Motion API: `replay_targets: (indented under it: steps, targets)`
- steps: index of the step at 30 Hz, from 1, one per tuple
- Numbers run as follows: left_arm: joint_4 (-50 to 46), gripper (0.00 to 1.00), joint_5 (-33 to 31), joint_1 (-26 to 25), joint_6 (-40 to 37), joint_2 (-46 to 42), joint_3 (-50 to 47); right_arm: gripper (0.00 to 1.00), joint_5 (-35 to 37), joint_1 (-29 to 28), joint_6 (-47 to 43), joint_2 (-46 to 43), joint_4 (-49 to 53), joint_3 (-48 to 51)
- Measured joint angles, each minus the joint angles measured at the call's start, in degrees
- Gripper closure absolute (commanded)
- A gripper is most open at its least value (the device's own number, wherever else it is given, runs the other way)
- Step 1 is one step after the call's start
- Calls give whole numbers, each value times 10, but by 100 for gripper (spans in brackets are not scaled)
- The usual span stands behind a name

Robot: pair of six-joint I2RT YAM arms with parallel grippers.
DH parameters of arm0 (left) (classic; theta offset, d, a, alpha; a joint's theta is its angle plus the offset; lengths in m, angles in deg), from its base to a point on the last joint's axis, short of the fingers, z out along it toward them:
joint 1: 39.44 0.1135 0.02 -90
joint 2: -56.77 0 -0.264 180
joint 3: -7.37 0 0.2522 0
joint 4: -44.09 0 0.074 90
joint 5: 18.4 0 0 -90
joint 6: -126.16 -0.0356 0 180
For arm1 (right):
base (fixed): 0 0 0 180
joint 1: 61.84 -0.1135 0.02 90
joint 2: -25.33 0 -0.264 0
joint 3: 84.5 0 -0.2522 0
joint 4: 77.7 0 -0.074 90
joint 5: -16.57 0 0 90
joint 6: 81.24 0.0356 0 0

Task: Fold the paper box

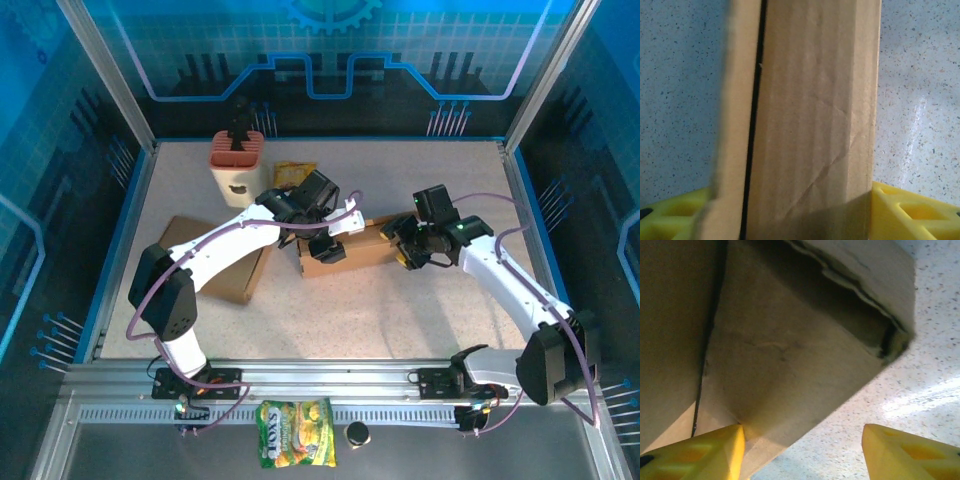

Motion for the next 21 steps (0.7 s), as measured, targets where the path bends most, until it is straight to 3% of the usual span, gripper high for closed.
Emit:
replay_targets:
  steps: [6,10,14,18,21]
  targets:
    - [-2,37,2,0,0,0,0,44,-3,0,-4,3,3,0]
    - [-2,45,6,0,0,0,0,45,-3,0,-4,3,8,-7]
    - [-2,50,10,0,0,0,1,38,1,0,-19,9,26,-29]
    - [-2,52,14,2,0,0,2,38,0,6,-88,9,34,-65]
    - [-8,52,33,10,0,0,5,40,-11,35,-189,-10,32,-97]
